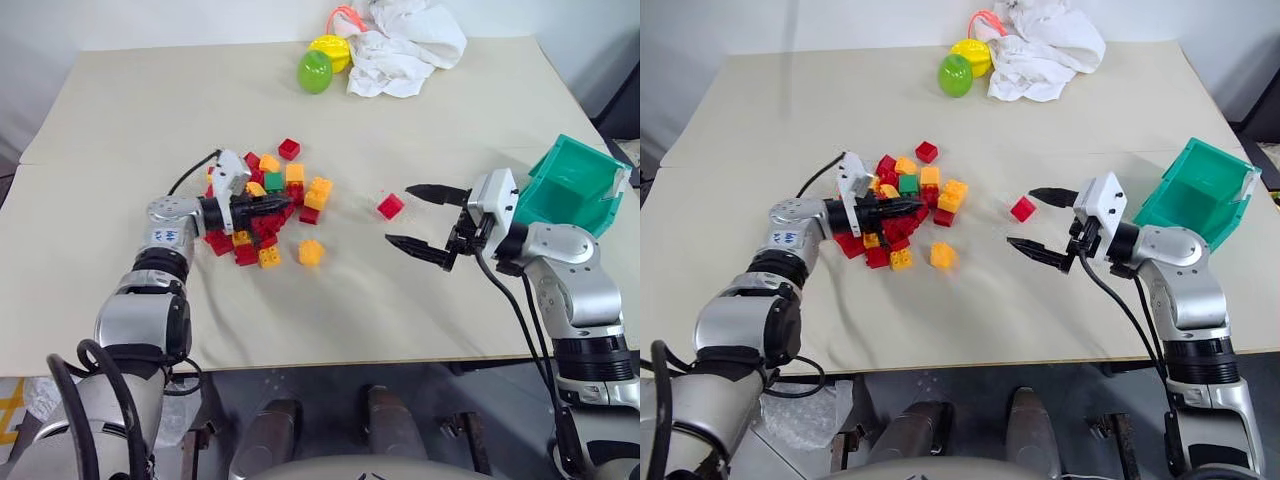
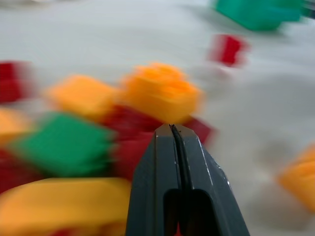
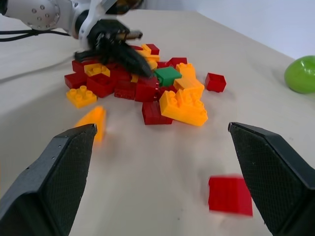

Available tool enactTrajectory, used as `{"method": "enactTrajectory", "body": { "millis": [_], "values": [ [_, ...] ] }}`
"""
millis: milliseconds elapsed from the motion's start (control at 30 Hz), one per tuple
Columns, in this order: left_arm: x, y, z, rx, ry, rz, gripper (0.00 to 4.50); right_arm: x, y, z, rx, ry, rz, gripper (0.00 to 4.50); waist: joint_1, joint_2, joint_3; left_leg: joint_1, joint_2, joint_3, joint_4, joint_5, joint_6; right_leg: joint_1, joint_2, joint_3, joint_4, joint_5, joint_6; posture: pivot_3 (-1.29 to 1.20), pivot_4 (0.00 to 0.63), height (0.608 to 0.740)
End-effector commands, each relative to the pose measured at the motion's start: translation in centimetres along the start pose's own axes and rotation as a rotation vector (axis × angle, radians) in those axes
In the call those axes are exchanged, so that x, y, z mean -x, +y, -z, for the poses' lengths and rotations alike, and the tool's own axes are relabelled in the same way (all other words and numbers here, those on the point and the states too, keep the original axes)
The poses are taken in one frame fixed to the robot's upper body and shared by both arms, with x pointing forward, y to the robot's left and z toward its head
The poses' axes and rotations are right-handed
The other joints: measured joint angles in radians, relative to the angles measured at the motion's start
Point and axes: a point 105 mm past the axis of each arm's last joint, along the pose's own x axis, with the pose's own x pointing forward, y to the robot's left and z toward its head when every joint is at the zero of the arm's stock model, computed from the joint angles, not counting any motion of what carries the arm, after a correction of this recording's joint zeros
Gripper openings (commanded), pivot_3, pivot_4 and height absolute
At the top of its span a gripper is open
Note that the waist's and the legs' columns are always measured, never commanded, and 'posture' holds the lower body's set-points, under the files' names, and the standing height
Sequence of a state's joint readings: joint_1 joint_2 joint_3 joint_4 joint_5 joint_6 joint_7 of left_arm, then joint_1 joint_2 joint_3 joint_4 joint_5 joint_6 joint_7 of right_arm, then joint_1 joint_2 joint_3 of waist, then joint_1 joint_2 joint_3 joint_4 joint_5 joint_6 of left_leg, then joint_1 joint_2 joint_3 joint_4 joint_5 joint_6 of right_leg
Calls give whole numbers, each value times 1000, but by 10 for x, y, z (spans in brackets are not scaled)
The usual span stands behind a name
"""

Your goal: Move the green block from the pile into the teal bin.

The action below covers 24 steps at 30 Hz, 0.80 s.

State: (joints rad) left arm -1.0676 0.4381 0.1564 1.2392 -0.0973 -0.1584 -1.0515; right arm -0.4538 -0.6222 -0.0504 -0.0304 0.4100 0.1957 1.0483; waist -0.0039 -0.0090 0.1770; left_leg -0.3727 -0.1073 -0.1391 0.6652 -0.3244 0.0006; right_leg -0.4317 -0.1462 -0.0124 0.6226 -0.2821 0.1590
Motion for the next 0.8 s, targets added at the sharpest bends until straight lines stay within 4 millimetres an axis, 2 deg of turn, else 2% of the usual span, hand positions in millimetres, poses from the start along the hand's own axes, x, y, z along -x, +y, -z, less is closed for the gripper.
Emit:
{"method": "enactTrajectory", "body": {
  "millis": [33, 100, 233, 400, 433, 467, 533, 633, 733, 800],
  "values": [
    [17, 36, -22, -11, -26, -237, 25, 1, -4, -9, 27, -39, 10, 4500, 1, 0, 0, 0, 0, 0, 0, 0, 0, 0, 0, 0, 0, 0, 0, 0, 150, 740],
    [21, 42, -17, -34, 15, -294, 25, 0, -4, -9, 27, -39, 9, 4500, 1, 0, 0, 0, 0, 0, 0, 0, 0, 0, 0, 0, 0, 0, 0, 0, 150, 740],
    [11, 36, -12, 8, 11, -270, 25, -2, -5, -9, 28, -45, 6, 4500, 5, 0, 0, 0, -1, 0, 1, 0, 0, 1, 0, 0, 0, 0, 0, 0, 150, 740],
    [7, 33, -20, 26, 22, -231, 25, -2, -3, -9, 31, -50, 5, 4500, 0, 0, 0, 0, -1, 0, 1, 0, 0, 0, 0, 0, 0, 0, 1, 0, 150, 740],
    [7, 34, -19, 27, 34, -233, 412, -1, -3, -9, 32, -50, 5, 4500, -2, 0, 0, 0, -1, 0, 0, 0, 0, 0, 0, 0, 0, 0, 1, 0, 150, 740],
    [10, 35, -22, 31, 41, -232, 619, -1, -2, -9, 32, -50, 5, 4500, -3, 0, 0, 0, -1, 0, 0, 0, 0, 0, 0, 0, 0, 0, 1, 0, 150, 740],
    [21, 37, -36, 13, 32, -205, 1204, 1, 0, -9, 31, -50, 6, 4500, -6, 0, 0, 0, -1, 0, 0, 0, 0, 0, 0, 0, 1, 0, 0, 0, 150, 740],
    [48, 36, -50, -2, 22, -168, 2137, 3, -1, -8, 27, -43, 11, 4500, -24, -1, 0, -1, 0, 0, 0, 0, 0, -2, 0, 1, 2, 0, 0, 0, 150, 740],
    [88, 23, -50, 26, 34, -179, 3047, 3, -1, -6, 22, -37, 8, 4500, -37, 0, 0, 0, 1, 1, -2, 0, 0, -5, -1, 5, 3, 0, 0, 0, 150, 740],
    [102, 13, -49, 38, 48, -189, 3696, 3, -3, -6, 20, -37, 8, 4500, -39, 0, 0, 0, 0, 0, -3, 0, 1, -8, -1, 9, 4, 0, 0, 0, 150, 740]
  ]
}}
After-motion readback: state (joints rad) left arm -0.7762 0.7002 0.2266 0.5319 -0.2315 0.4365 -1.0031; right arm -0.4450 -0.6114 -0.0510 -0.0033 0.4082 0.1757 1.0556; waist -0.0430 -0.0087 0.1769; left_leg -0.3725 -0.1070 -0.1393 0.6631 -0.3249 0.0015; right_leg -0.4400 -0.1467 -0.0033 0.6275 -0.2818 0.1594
